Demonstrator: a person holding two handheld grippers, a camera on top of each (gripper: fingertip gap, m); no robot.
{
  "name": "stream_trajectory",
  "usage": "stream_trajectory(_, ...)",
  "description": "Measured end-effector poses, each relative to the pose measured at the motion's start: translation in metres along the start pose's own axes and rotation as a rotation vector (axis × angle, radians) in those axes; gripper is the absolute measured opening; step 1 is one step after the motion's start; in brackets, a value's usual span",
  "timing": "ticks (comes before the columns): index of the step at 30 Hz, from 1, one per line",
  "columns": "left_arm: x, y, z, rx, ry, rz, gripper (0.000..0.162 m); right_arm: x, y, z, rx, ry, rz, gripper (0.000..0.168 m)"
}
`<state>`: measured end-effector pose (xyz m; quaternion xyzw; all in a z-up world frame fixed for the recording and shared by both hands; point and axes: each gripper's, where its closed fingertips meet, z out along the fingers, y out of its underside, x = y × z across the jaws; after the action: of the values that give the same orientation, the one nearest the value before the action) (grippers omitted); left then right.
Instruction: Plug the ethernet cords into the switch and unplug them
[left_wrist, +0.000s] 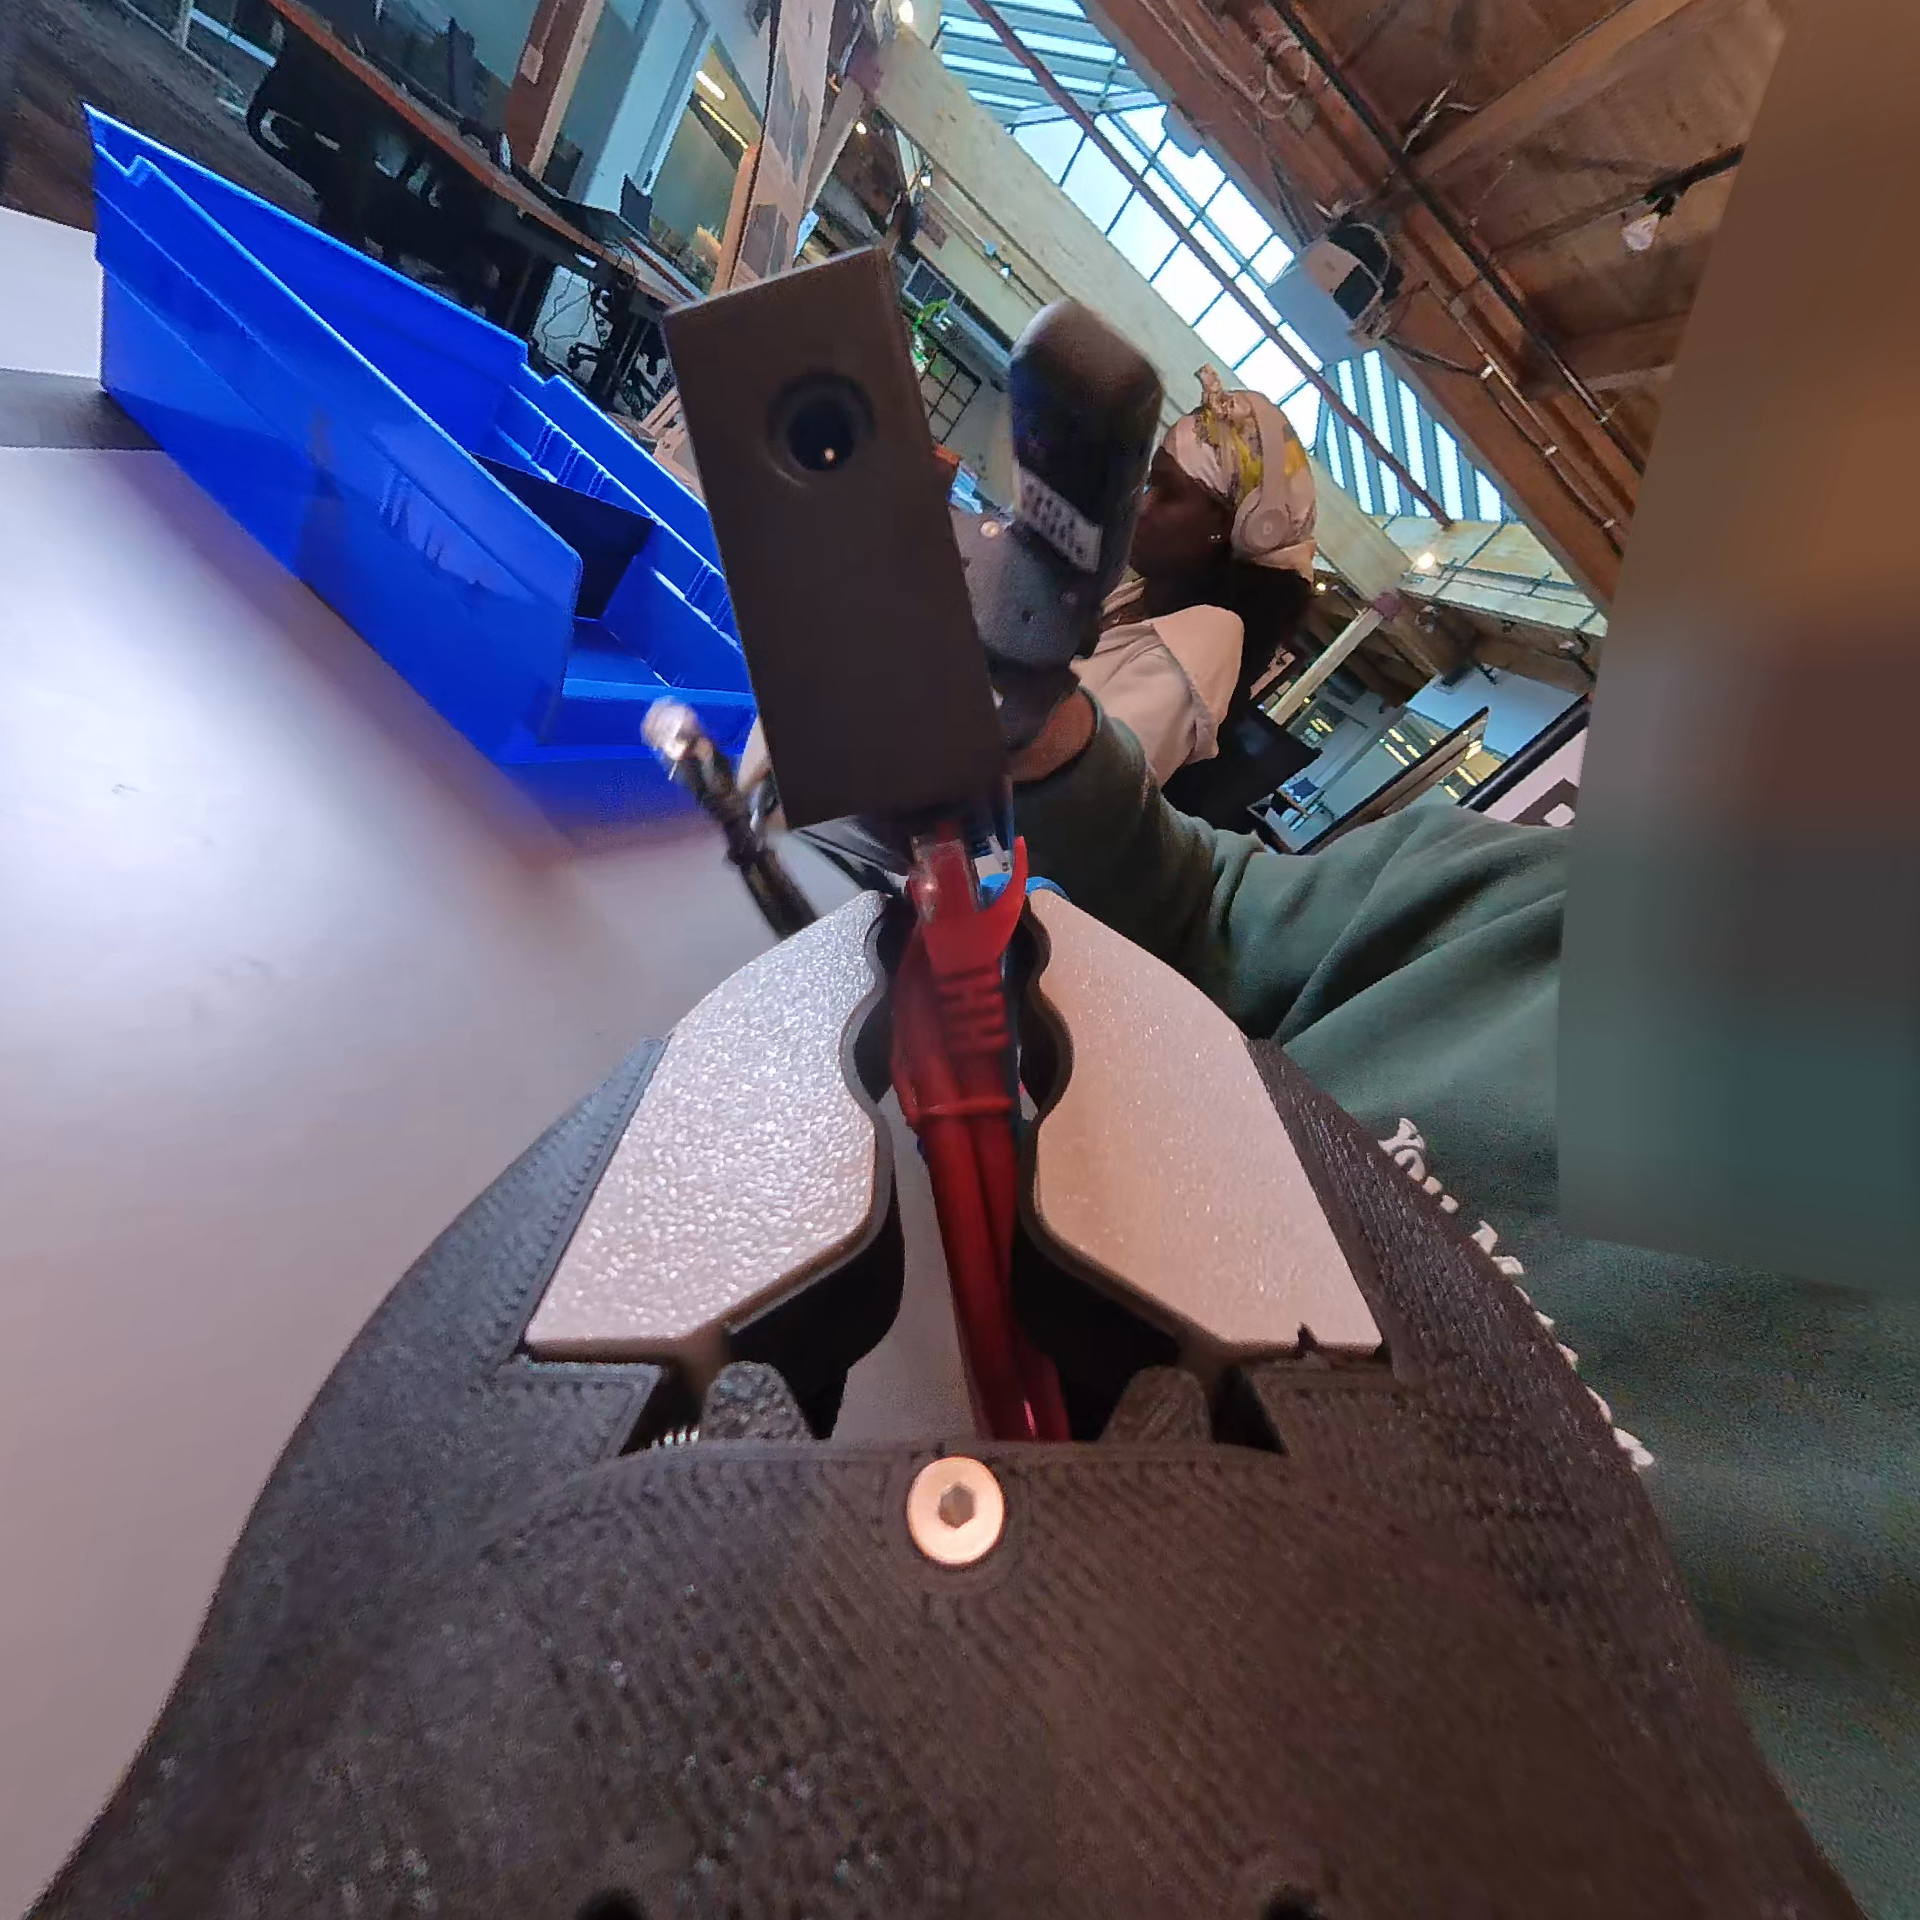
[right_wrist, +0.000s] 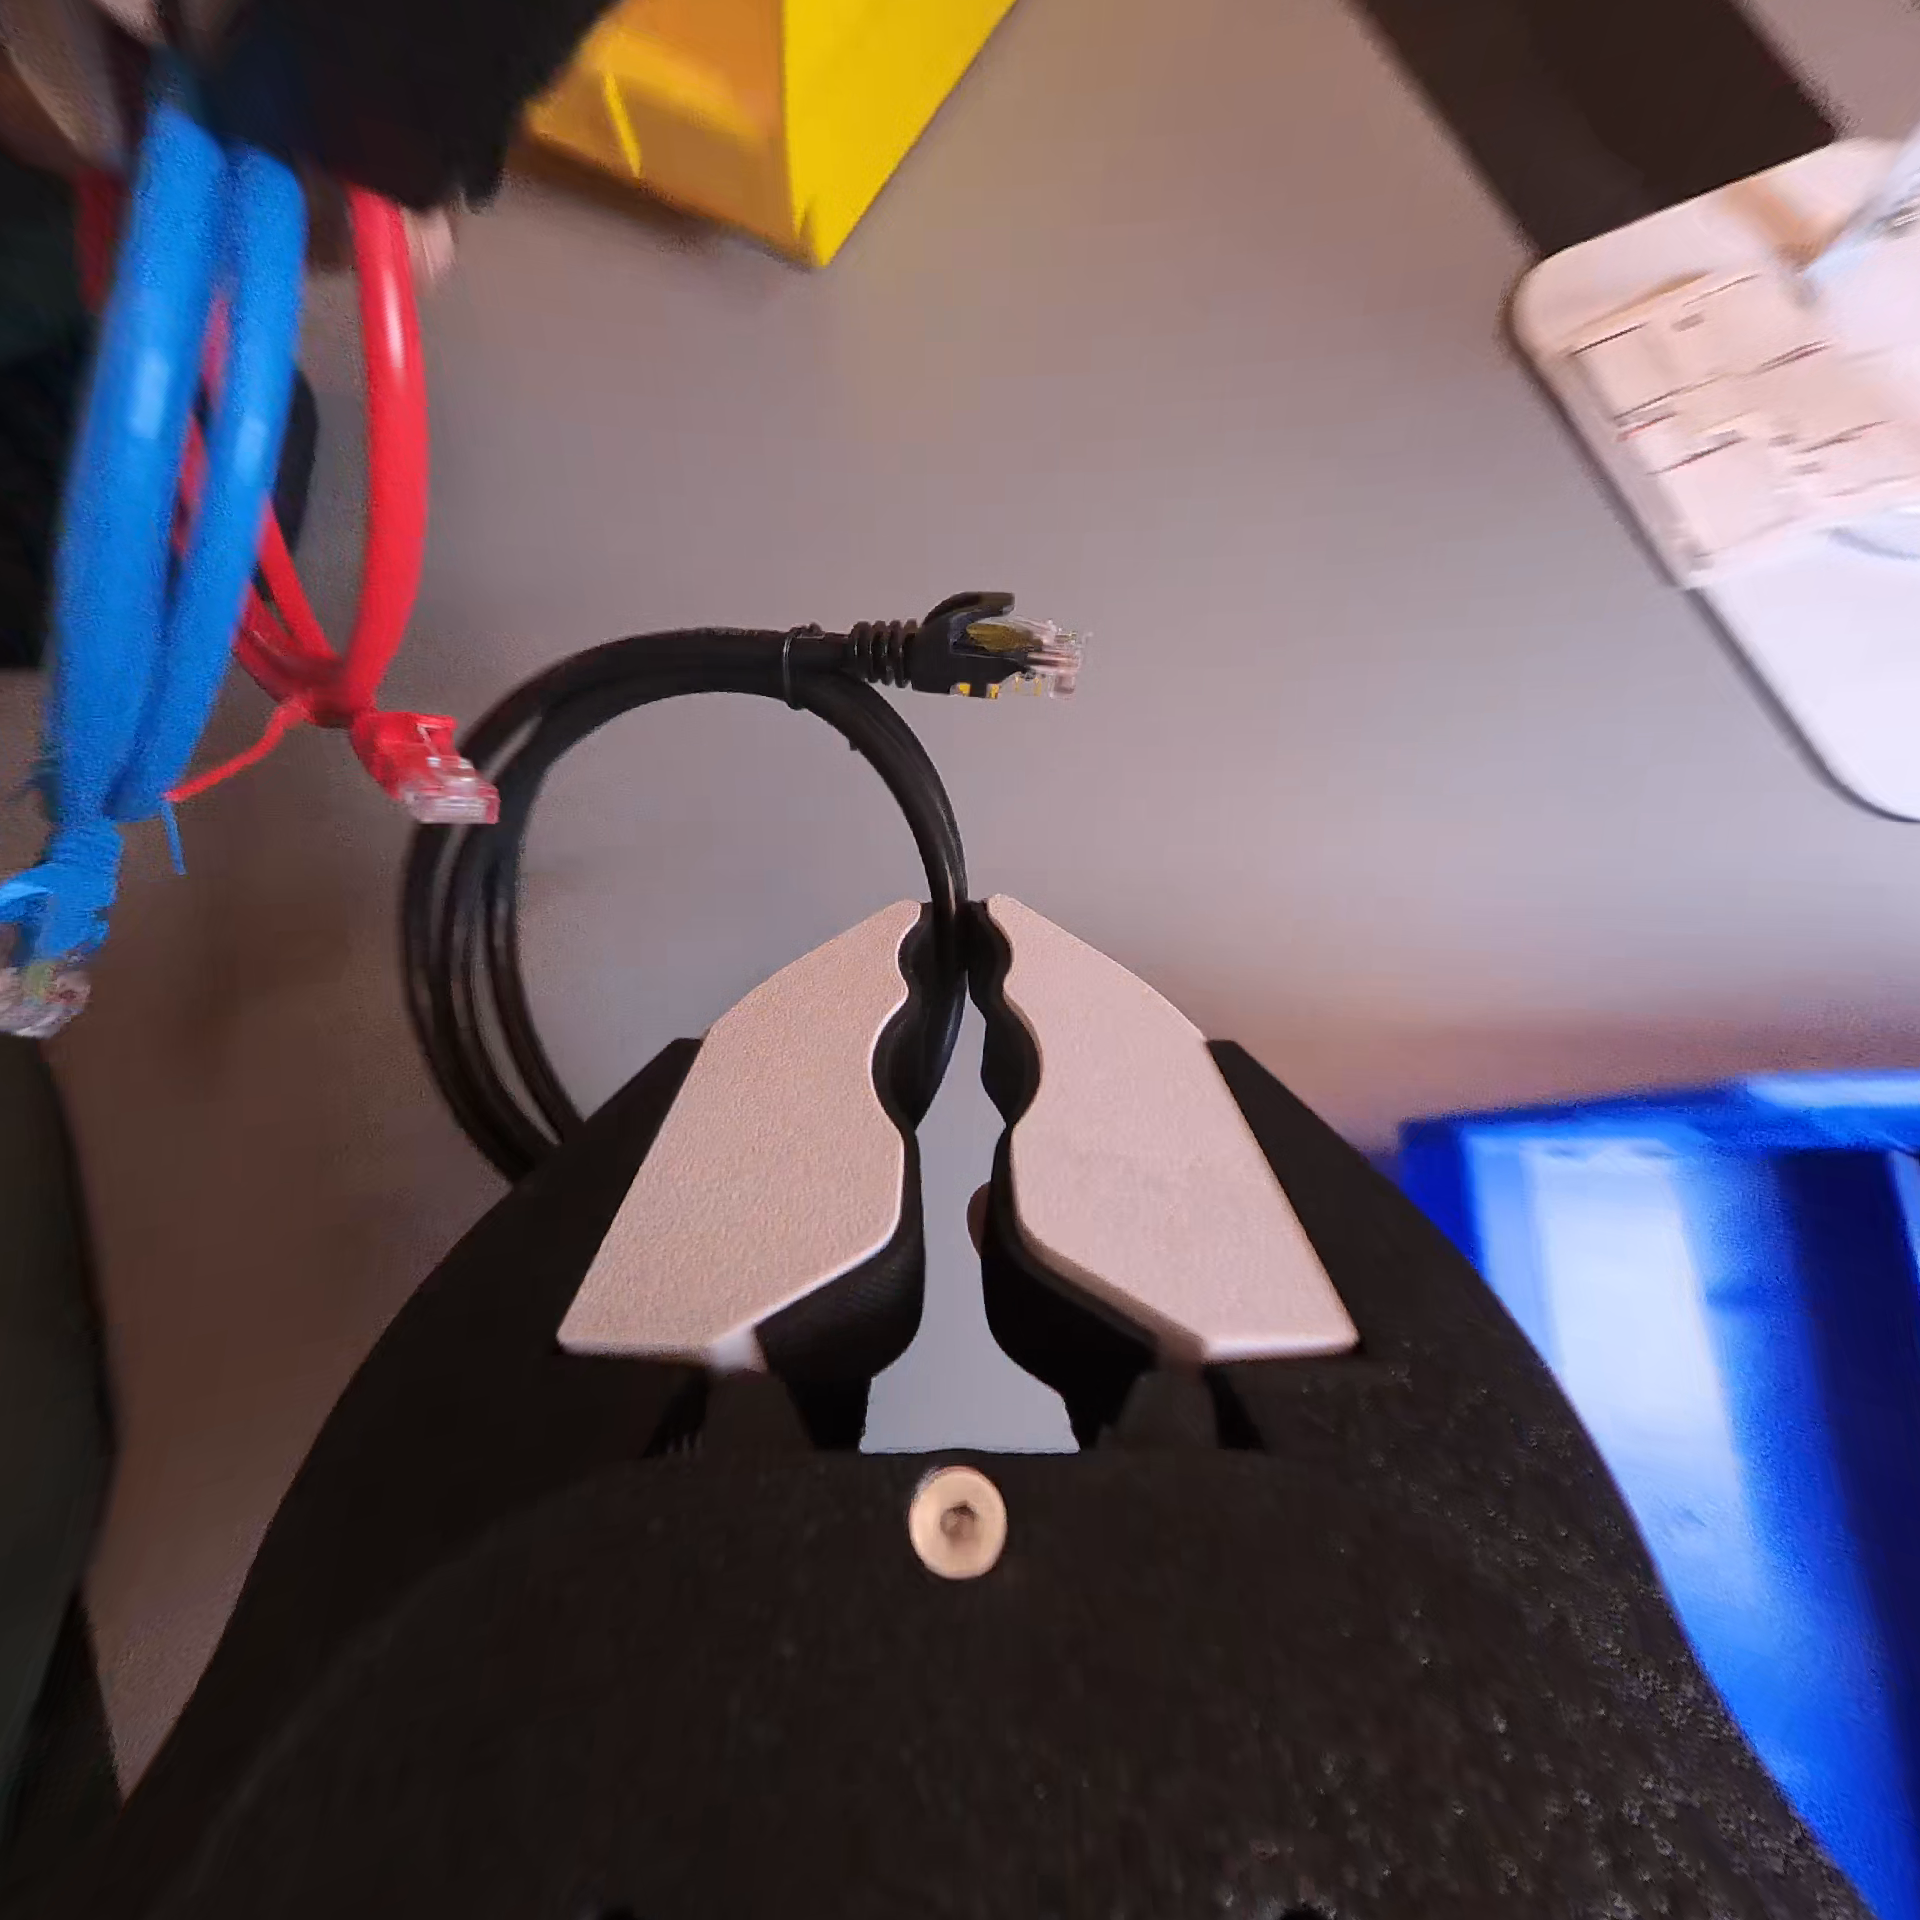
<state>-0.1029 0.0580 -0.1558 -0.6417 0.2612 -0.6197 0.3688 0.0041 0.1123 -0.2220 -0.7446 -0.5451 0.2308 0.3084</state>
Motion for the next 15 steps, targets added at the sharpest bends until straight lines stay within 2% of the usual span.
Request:
stream_trajectory(1,0.0,-0.001,0.0,0.006,0.007,-0.012,0.02,0.009,-0.004,-0.019,0.026,0.027,0.011,0.006)
stream_trajectory(5,-0.004,0.001,0.001,0.008,0.007,-0.036,0.02,0.06,-0.01,-0.09,0.09,0.157,0.086,0.006)
stream_trajectory(9,-0.006,0.005,0.004,-0.002,0.004,-0.046,0.02,0.138,0.004,-0.14,0.077,0.395,0.088,0.006)
stream_trajectory(12,-0.01,0.01,0.008,-0.016,-0.007,-0.057,0.02,0.179,0.015,-0.15,0.093,0.469,0.109,0.006)
stream_trajectory(15,-0.017,0.017,0.011,-0.036,-0.026,-0.079,0.02,0.214,0.043,-0.139,-0.033,0.614,0.033,0.007)
